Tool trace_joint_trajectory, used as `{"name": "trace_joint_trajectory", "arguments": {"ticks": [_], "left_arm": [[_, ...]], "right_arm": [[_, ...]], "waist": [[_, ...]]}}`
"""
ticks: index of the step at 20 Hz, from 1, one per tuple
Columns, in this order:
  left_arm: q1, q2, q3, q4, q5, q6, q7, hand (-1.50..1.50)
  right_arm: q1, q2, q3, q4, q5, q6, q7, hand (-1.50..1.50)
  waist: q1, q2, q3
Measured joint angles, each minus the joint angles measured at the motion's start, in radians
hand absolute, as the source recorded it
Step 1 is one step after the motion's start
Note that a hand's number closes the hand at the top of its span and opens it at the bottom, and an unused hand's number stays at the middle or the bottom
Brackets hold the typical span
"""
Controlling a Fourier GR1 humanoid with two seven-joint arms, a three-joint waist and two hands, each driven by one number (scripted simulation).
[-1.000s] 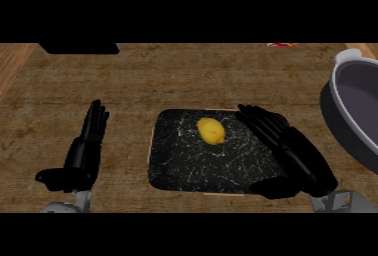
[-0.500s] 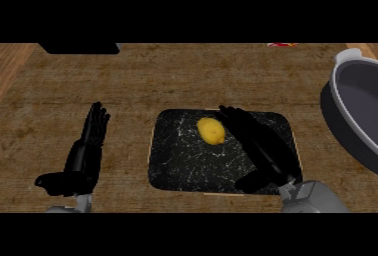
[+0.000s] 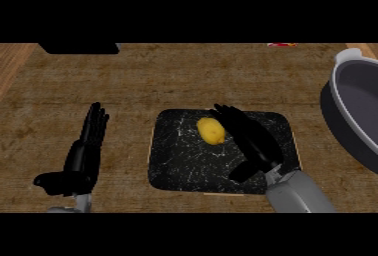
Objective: Pick the lemon from the tray and place it in the pot
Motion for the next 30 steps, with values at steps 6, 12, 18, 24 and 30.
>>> {"name": "trace_joint_trajectory", "arguments": {"ticks": [6,12,18,24,30], "left_arm": [[-0.012,-0.028,0.037,0.036,-0.018,-0.035,-0.023,0.00],[-0.023,-0.067,0.034,0.052,-0.064,-0.030,-0.021,0.00],[-0.021,-0.068,0.048,0.036,-0.070,-0.038,-0.006,0.00],[-0.021,-0.058,0.072,0.000,-0.068,-0.060,0.026,0.00],[-0.018,-0.068,0.073,-0.012,-0.079,-0.068,0.042,0.00]], "right_arm": [[-0.029,0.060,-0.053,0.108,0.063,-0.020,-0.062,-1.50],[-0.052,0.109,-0.088,0.162,0.105,-0.027,-0.092,1.50],[-0.076,0.124,-0.104,0.213,0.166,-0.147,-0.179,1.50],[-0.093,0.139,-0.138,0.238,0.193,-0.215,-0.237,1.50],[-0.101,0.143,-0.225,0.235,0.219,-0.267,-0.161,1.50]], "waist": [[-0.001,-0.004,-0.003],[-0.002,-0.007,-0.005],[-0.002,-0.010,-0.008],[-0.003,-0.011,-0.007],[-0.002,-0.003,-0.003]]}}
